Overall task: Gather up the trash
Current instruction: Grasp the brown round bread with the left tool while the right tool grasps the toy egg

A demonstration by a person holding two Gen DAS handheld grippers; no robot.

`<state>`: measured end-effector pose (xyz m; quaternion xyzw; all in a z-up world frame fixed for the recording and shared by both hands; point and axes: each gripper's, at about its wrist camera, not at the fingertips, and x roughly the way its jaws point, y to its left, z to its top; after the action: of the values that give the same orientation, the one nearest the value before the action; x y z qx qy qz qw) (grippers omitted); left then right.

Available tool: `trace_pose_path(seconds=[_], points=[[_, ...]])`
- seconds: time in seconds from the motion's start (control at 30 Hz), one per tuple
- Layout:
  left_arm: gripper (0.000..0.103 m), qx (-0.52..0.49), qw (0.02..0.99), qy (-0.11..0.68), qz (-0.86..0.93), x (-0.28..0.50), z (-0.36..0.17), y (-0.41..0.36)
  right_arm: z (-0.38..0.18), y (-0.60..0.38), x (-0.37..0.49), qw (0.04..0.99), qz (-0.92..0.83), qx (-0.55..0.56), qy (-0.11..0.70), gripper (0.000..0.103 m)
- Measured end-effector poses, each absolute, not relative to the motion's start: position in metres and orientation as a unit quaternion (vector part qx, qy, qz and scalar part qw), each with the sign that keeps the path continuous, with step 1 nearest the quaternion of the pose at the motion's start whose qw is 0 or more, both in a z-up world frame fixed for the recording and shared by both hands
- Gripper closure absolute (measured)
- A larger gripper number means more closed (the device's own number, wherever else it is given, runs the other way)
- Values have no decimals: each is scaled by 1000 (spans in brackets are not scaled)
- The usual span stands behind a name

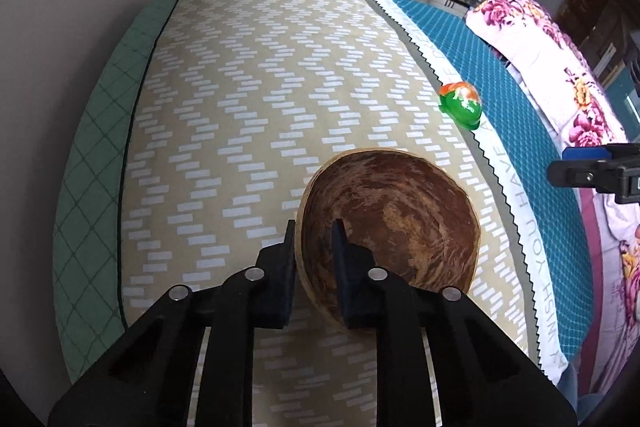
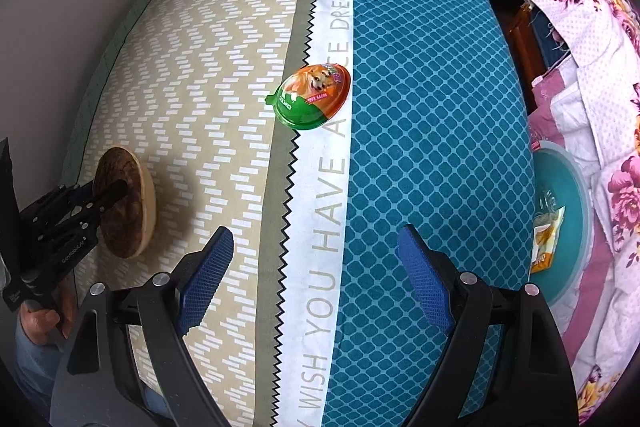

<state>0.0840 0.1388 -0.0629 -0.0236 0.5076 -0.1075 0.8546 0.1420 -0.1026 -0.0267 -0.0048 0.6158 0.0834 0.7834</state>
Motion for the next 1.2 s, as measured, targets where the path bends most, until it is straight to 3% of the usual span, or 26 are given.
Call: trace_pose_path(seconds=[0.23, 0.5, 0.63, 0.67, 0.77, 0.9, 1.17, 1.2], points=[[94, -41, 866, 489, -93, 104, -53, 142, -37, -105, 182, 794, 69, 15, 604, 23], [94, -46, 858, 502, -95, 111, -60, 155, -60, -84, 220, 802, 74, 0, 593, 24], [91, -61, 849, 514, -102, 108, -66, 162, -69, -77, 231, 802, 76, -12, 592, 37], [90, -67, 846, 519, -105, 108, -67, 163, -72, -76, 232, 799, 77, -14, 597, 45], [78, -75, 842, 523, -111, 105, -70, 165, -69, -70, 229, 804, 90, -34, 587, 53], [39, -65, 844, 520, -109, 99, -68, 159, -60, -71, 220, 806, 95, -22, 583, 53], [39, -59, 847, 520, -95, 95, -69, 144, -36, -85, 175, 818, 101, -2, 566, 53], [43, -55, 848, 519, -93, 95, -69, 141, -34, -88, 170, 820, 100, -1, 564, 53]])
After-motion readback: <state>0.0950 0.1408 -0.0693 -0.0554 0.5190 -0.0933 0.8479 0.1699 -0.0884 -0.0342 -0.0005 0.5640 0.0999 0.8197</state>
